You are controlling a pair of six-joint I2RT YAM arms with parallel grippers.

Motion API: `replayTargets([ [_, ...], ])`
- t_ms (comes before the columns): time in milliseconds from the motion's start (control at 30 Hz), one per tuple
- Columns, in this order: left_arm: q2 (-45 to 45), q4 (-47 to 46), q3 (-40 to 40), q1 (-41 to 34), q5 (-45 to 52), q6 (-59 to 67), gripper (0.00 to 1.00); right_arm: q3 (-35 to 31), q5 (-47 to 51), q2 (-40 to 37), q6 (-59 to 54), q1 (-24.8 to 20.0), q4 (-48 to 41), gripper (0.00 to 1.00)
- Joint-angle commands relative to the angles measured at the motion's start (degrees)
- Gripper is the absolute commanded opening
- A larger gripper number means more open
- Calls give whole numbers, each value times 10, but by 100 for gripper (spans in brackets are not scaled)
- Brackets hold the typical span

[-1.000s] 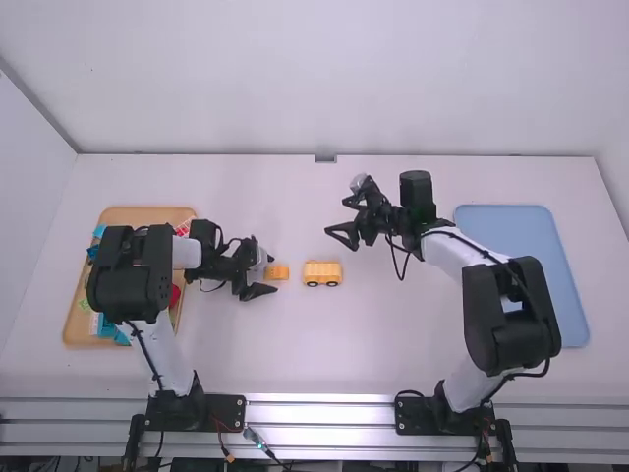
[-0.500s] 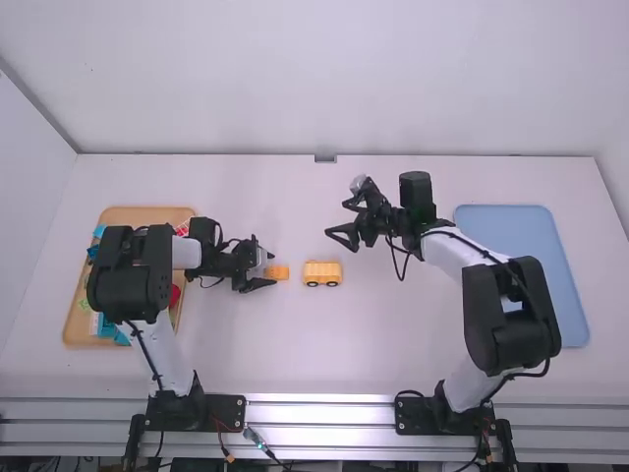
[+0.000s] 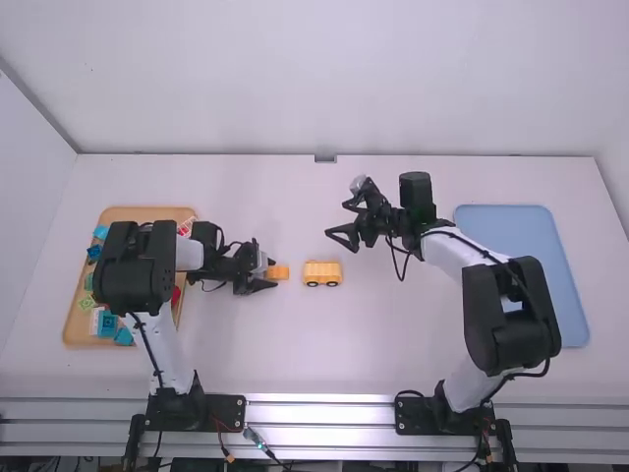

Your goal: Assemble lego blocks to make yellow taxi

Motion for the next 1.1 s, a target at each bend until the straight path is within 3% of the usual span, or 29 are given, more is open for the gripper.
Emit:
replayTargets([
  [0,3,5,-5,3,16,-4,54,17,-5,-3,-2,2,-2,99],
  [200,3,11,-8,3,16,-4,50,17,-5,-3,-2,2,-2,99],
  [400,3,11,-8,3,16,-3,33,17,-5,-3,-1,2,-2,99],
  [467,3,10,-10,4,15,10,22,17,-5,-3,0,2,-2,99],
  [700,1,8,-9,4,16,30,15,17,-3,-3,-2,2,0,99],
  [933,-11,-43,20,4,18,30,17,17,47,-3,21,-14,4,99],
  [1067,-21,-82,40,3,18,31,10,16,42,-3,-111,-19,-51,99],
])
